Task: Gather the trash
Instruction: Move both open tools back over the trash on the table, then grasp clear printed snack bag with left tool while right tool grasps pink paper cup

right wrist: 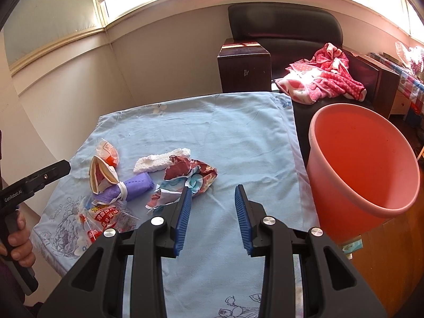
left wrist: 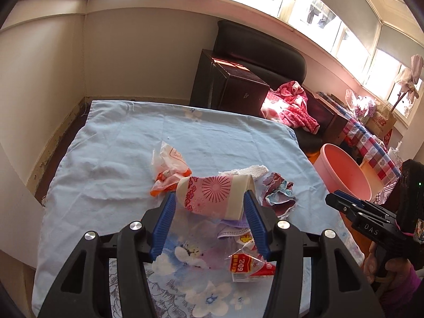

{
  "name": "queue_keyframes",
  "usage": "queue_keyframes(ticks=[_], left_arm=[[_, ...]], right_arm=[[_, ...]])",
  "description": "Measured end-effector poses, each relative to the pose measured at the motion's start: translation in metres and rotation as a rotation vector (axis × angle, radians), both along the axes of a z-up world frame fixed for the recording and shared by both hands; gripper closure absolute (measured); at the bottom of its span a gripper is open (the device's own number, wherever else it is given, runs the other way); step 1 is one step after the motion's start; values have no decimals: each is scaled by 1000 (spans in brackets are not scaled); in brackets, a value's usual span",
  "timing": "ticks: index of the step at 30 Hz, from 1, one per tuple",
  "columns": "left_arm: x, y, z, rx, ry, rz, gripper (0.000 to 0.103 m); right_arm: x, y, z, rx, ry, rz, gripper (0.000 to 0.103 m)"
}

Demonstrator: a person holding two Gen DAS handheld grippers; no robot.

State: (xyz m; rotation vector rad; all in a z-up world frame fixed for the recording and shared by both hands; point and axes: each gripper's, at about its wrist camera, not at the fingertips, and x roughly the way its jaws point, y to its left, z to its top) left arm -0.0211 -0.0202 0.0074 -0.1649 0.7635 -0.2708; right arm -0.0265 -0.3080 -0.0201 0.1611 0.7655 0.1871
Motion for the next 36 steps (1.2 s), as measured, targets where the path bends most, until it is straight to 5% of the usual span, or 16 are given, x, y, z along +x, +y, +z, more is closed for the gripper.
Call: queue_keyframes(ticks=[6,12,18,20,27,36], left_arm=[[-15,4,-18,-17,66,-22,51],[-24,-19,-26,-21,99,-160,51],[-17,-25,-45,-21,167,-162,51],[-16,-26,-47,-43,178,-179,55],[-17,-31,-51,-71,211,-252,93],[-40,-20,-27,-118,134,-335,99]], right_arm=[[2,7,-5,19,17,36,68],[-1,19,-7,19,17,91,68],[-2,22,-9,19,27,96,68],[-2,22,-8,16,25,95,68],[-2,23,-8,14,23,98,68],[2,31,-2,19,11,120,68]])
